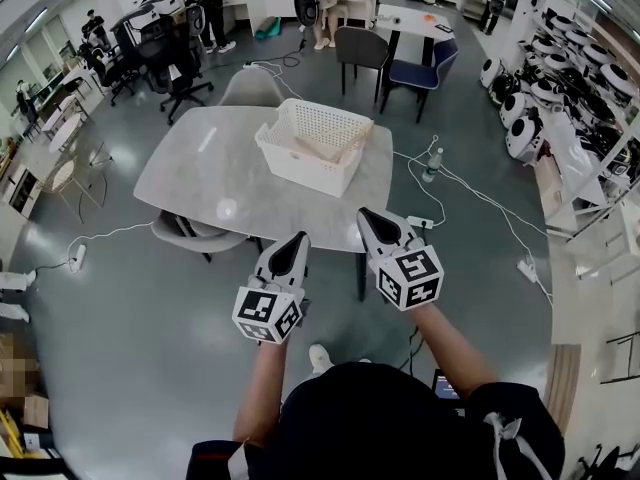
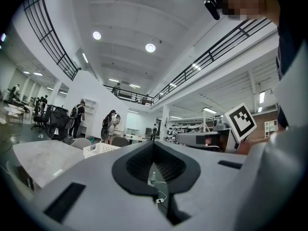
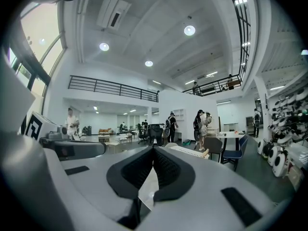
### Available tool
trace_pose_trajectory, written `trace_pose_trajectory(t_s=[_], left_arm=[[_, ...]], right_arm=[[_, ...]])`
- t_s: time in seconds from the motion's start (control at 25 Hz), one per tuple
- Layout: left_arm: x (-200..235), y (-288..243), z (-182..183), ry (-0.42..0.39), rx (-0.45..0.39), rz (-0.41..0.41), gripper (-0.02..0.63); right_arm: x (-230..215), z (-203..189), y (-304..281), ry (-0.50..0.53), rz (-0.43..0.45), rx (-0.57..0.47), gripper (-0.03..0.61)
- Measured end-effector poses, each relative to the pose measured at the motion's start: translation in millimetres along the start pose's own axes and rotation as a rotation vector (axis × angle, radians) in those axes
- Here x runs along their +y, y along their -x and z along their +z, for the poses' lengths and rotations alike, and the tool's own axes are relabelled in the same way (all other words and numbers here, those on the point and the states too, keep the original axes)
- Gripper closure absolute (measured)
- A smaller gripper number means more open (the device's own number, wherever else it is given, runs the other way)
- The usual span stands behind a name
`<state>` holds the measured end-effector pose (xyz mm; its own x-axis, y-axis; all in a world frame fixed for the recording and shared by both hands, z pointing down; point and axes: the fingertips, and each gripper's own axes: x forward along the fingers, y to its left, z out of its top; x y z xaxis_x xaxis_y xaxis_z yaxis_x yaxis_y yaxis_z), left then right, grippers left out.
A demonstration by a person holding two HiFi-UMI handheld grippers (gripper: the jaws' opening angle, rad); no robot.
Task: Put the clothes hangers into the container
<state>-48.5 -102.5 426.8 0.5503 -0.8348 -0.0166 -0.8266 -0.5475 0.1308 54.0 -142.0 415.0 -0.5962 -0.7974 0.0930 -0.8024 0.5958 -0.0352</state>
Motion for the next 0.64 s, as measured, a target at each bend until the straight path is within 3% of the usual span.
trace_pose_trajectory(t_s=[0.64], left_arm=[[-9.2, 8.2, -1.8, -0.003, 0.001, 0.030, 0.609]], right_arm=[[-2.0, -11.1, 12.5, -0.013, -0.001, 0.019, 0.558]])
